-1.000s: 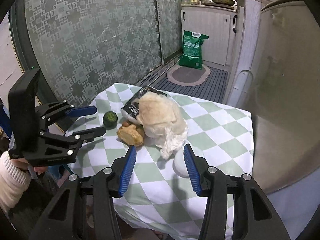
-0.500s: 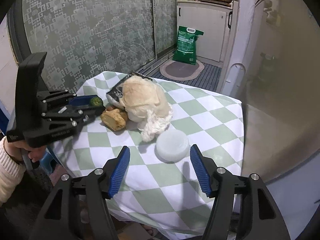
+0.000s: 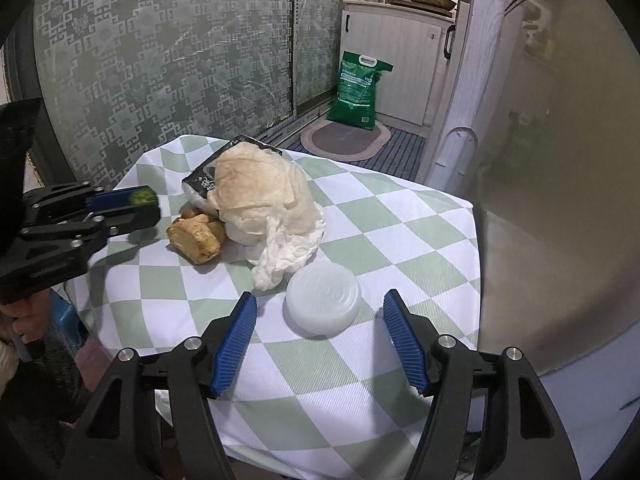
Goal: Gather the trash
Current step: 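Grasp the green lime with the left tool while the right tool grasps the white lid, then drop the lime from the left tool into the bin while the right tool drops the white lid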
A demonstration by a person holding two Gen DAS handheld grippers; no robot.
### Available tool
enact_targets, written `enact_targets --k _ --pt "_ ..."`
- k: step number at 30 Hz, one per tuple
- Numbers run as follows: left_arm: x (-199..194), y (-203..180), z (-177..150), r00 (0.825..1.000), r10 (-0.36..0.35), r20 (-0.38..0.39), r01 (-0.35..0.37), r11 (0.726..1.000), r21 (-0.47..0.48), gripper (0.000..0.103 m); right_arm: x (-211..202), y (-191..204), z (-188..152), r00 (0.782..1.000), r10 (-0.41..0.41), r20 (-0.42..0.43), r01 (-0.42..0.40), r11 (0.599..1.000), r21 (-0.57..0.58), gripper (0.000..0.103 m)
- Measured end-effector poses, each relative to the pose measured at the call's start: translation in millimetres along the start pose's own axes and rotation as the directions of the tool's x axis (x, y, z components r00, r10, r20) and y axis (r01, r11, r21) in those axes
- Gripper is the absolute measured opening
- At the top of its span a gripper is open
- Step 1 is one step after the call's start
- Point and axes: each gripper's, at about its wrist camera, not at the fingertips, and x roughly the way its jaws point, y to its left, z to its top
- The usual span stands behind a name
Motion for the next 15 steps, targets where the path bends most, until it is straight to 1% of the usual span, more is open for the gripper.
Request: enact_targets --k 4,5,8,11,13,15 --pt "-9 1 -5 1.0 -0.026 0.006 0.026 1.0 -0.01 0.028 3 0 2 1.0 -0.009 0.002 0.009 1.0 -0.002 0.058" --pt "-12 2 -7 1.0 -0.027 0.009 0.027 1.0 -0.01 0.028 3 0 3 1.0 -0.011 0.001 0.011 1.0 -0.002 0.055" --pt "-17 5 -10 0.999 -0.029 0.013 0.029 1.0 -0.011 0.028 4 2 6 1.0 -0.017 -0.009 0.017 1.0 -0.009 0.039" --pt "-25 10 -12 0.999 -0.027 0.026 0.028 0.999 -0.017 0.028 3 6 9 0.998 -0.051 -0.028 0.05 0.998 -0.023 0.039" --pt "-32 16 -13 0.999 -0.023 0.04 0.024 0.999 -0.026 0.028 -3 10 11 0.997 -0.072 -0.033 0.071 0.997 -0.032 0.039" --pt "-40 23 -14 0.998 -0.018 0.054 0.02 0.999 -0.038 0.028 -14 14 15 0.993 -0.111 -0.028 0.109 0.993 -0.039 0.039"
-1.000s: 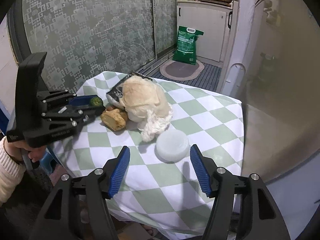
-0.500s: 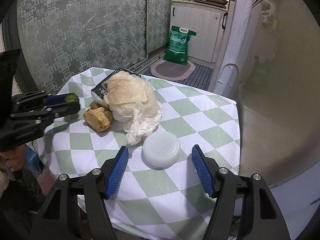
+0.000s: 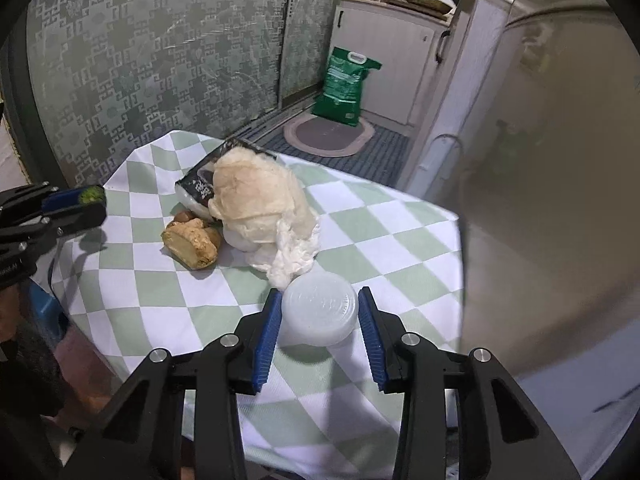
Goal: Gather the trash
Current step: 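Drop the lime from the left tool into the bin while the right tool drops the white lid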
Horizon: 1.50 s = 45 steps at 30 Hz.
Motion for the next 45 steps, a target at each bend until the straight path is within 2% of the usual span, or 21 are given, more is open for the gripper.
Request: enact_targets --k 7,14,19,26,30,36,45 --pt "-26 33 -2 0.998 0.04 0.041 -0.038 0.998 -0.052 0.028 -33 13 20 0.997 0.007 0.079 -0.008 1.0 0.017 0.039" --pt "-48 76 -10 0.994 0.096 0.046 -0.09 0.989 -0.118 0.028 -34 46 43 0.992 0.058 0.11 -0.058 0.998 -0.006 0.039" --pt "-56 106 -20 0.989 0.148 0.022 -0.143 0.978 -0.149 0.028 -35 77 62 0.982 0.132 0.132 -0.13 0.991 -0.025 0.039" --pt "-50 140 -49 0.978 0.189 -0.094 -0.202 0.964 -0.172 0.028 -25 123 80 0.969 0.217 0.119 -0.211 0.975 -0.063 0.039" --pt "-41 150 -73 0.964 0.201 -0.173 -0.228 0.961 -0.154 0.028 -17 150 86 0.961 0.257 0.099 -0.248 0.964 -0.092 0.039" --pt "-26 160 -98 0.943 0.182 -0.279 -0.228 0.963 -0.142 0.029 -7 187 95 0.949 0.307 0.074 -0.297 0.947 -0.122 0.039" --pt "-11 166 -131 0.912 0.144 -0.384 -0.211 0.968 -0.138 0.029 11 229 102 0.938 0.347 0.024 -0.339 0.928 -0.157 0.039"
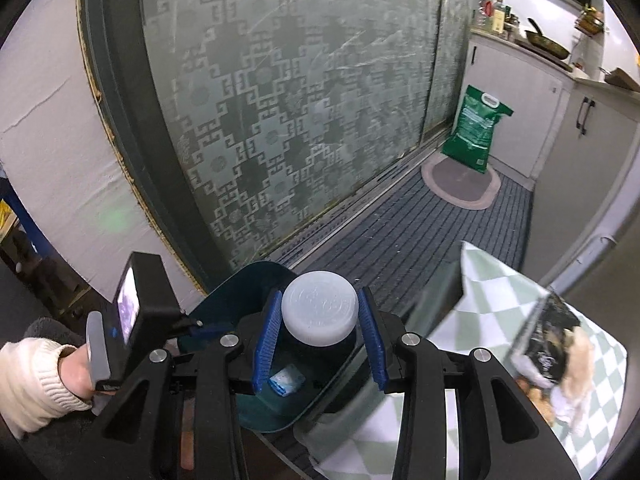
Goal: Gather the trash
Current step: 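Drop the lime from the left tool into the bin while the right tool drops the white lid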
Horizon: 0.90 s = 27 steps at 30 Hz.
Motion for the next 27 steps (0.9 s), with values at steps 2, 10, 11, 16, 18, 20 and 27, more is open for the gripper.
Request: enact_targets --k 2,10,11,16,18,20,27 --pt "4 1 -4 1.0 -0.008 -0.019 0.008 1.0 0.003 0.029 7 4 1 1.0 0.005 -0.014 -0.005 1.0 -0.001 0.039" --pt "3 7 -10 0.999 -0.024 -0.031 0.024 1.0 0.008 0.035 38 17 3 0.997 0.025 -0.078 -0.024 1.0 0.018 0.039" --pt "0 9 -9 1.0 -0.023 -0.02 0.023 1.0 0.006 0.035 41 19 3 0.996 0.028 -0.084 -0.027 0.999 0.018 0.039" --pt "-16 20 -5 0.999 -0.013 0.049 0.013 1.0 -0.009 0.033 60 27 -2 0.992 0.036 -0.123 -0.035 0.999 0.014 0.039" --pt "-28 25 -3 0.996 -0.007 0.089 0.008 1.0 -0.02 0.033 70 33 -5 0.989 0.038 -0.144 -0.037 0.999 0.007 0.039" --pt "-39 27 -2 0.992 -0.002 0.128 0.005 1.0 -0.024 0.031 81 39 -10 0.985 0.041 -0.169 -0.042 0.999 -0.003 0.039" --pt "-78 36 4 0.968 0.002 0.251 0.011 0.999 -0.051 0.026 115 54 -27 0.967 0.042 -0.25 -0.049 0.999 -0.024 0.039"
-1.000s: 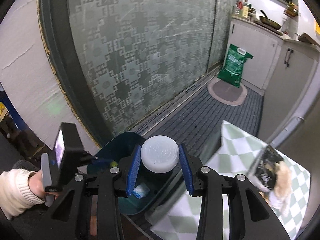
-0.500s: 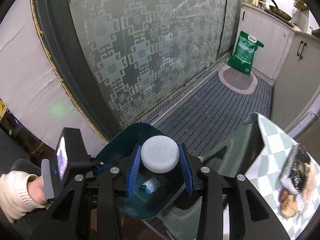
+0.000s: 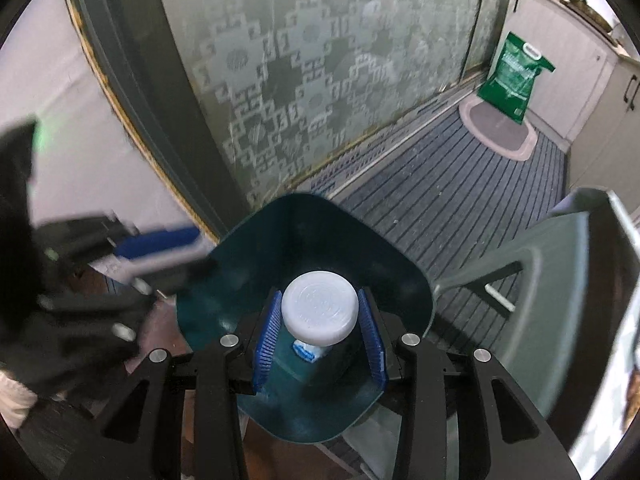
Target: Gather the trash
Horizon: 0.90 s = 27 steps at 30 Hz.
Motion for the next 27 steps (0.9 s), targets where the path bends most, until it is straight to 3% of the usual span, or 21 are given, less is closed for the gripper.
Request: enact_targets --k 10,17,22,27 --pt "-35 2 19 0.993 -0.028 0.112 0.032 0.999 -0.035 0.026 52 15 -22 0.992 -0.006 -0.123 0.001 0.999 -0.041 0.039" --pt "-55 -5 29 0.978 -0.019 0.209 0.022 1.0 -0.011 0.025 68 14 -33 0.985 -0.014 -0.169 0.007 0.999 -0.046 0.043" --pt "-69 -16 34 0.957 -0.041 0.288 0.039 0.999 0.013 0.027 60 12 -33 0.989 -0.01 -0.145 0.005 0.999 -0.04 0.043" --pt "-81 -25 43 0.939 -0.024 0.344 0.02 1.0 0.016 0.029 28 12 -23 0.998 0.004 -0.056 -0.006 0.999 -0.038 0.039"
